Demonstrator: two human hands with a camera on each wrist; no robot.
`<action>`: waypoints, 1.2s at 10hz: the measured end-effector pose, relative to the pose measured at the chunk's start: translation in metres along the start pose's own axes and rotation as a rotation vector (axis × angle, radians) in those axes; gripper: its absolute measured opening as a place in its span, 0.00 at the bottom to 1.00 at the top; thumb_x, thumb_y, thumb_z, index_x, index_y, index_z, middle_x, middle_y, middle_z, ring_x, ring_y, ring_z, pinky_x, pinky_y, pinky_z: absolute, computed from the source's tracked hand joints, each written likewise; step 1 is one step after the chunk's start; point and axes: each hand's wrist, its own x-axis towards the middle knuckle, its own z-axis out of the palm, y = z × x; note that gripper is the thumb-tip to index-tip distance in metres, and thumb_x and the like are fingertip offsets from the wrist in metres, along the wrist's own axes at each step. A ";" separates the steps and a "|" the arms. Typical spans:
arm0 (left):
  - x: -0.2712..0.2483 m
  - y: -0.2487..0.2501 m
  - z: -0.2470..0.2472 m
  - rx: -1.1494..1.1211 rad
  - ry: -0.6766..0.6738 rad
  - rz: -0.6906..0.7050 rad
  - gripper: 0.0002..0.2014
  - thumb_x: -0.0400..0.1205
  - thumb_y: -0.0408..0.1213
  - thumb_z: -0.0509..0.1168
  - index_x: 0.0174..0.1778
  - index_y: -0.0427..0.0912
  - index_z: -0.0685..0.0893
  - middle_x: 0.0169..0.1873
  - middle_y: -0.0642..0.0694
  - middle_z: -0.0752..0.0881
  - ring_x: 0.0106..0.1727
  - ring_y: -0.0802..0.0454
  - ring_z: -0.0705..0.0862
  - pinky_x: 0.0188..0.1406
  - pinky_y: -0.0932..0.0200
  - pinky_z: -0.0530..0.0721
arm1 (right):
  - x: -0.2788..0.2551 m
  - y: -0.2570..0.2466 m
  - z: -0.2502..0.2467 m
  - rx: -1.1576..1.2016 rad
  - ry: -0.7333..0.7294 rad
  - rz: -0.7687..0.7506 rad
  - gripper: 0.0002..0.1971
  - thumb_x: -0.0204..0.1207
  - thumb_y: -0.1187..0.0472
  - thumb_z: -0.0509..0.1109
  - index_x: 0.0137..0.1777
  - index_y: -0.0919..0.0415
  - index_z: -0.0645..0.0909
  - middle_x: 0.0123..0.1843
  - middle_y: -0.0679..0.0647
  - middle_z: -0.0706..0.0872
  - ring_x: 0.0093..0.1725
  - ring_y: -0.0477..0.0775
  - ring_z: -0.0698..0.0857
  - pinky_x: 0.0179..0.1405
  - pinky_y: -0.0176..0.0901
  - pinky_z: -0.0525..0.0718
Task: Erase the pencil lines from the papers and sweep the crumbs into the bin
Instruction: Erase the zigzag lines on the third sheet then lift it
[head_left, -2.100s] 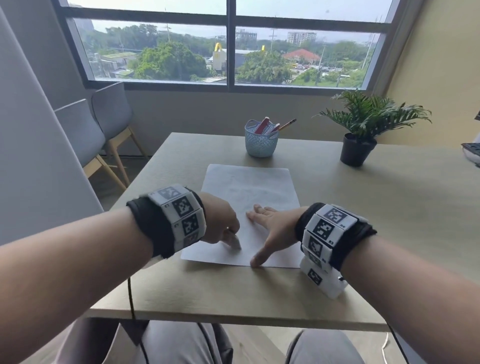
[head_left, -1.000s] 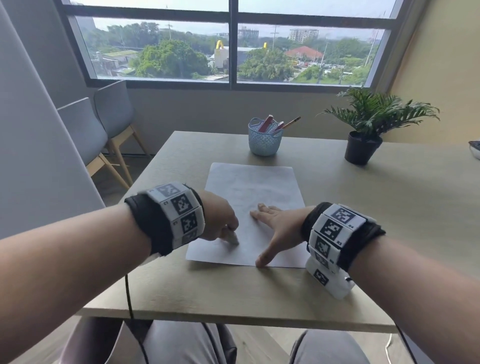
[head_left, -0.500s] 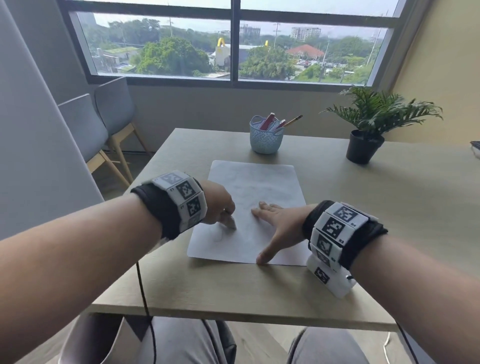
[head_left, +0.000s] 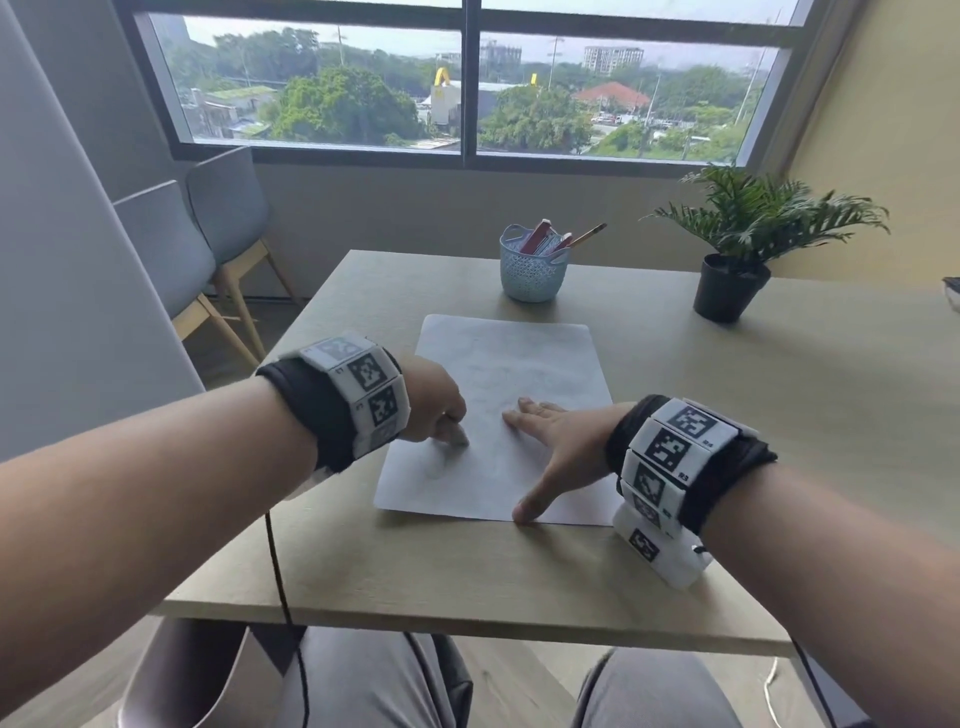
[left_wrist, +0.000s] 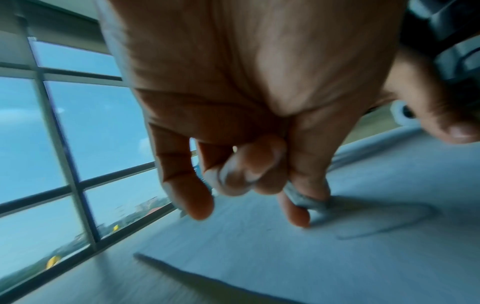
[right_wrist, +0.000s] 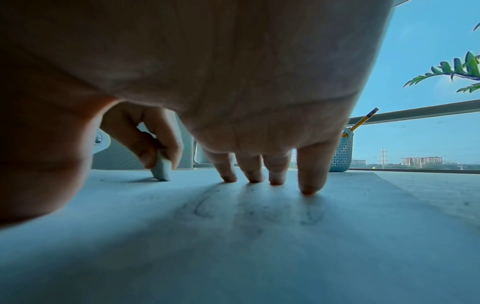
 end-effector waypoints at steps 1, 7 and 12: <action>-0.004 0.002 0.004 0.017 -0.027 0.029 0.19 0.87 0.54 0.52 0.60 0.46 0.81 0.43 0.51 0.78 0.43 0.51 0.75 0.38 0.58 0.70 | 0.000 0.000 0.000 -0.005 0.003 -0.002 0.60 0.64 0.33 0.76 0.85 0.46 0.37 0.86 0.44 0.35 0.84 0.44 0.39 0.84 0.53 0.46; 0.003 -0.006 0.000 -0.004 -0.009 -0.039 0.21 0.86 0.57 0.52 0.62 0.47 0.81 0.43 0.52 0.76 0.44 0.51 0.74 0.41 0.57 0.71 | 0.001 0.000 -0.001 -0.005 0.004 -0.003 0.61 0.62 0.32 0.76 0.85 0.46 0.38 0.86 0.44 0.35 0.85 0.44 0.39 0.84 0.54 0.47; 0.002 -0.006 0.006 -0.003 -0.026 -0.025 0.20 0.88 0.53 0.51 0.62 0.44 0.81 0.52 0.48 0.83 0.45 0.51 0.74 0.42 0.57 0.71 | 0.001 0.001 -0.001 0.011 0.002 -0.005 0.61 0.63 0.34 0.77 0.85 0.46 0.38 0.86 0.44 0.35 0.85 0.45 0.40 0.84 0.55 0.47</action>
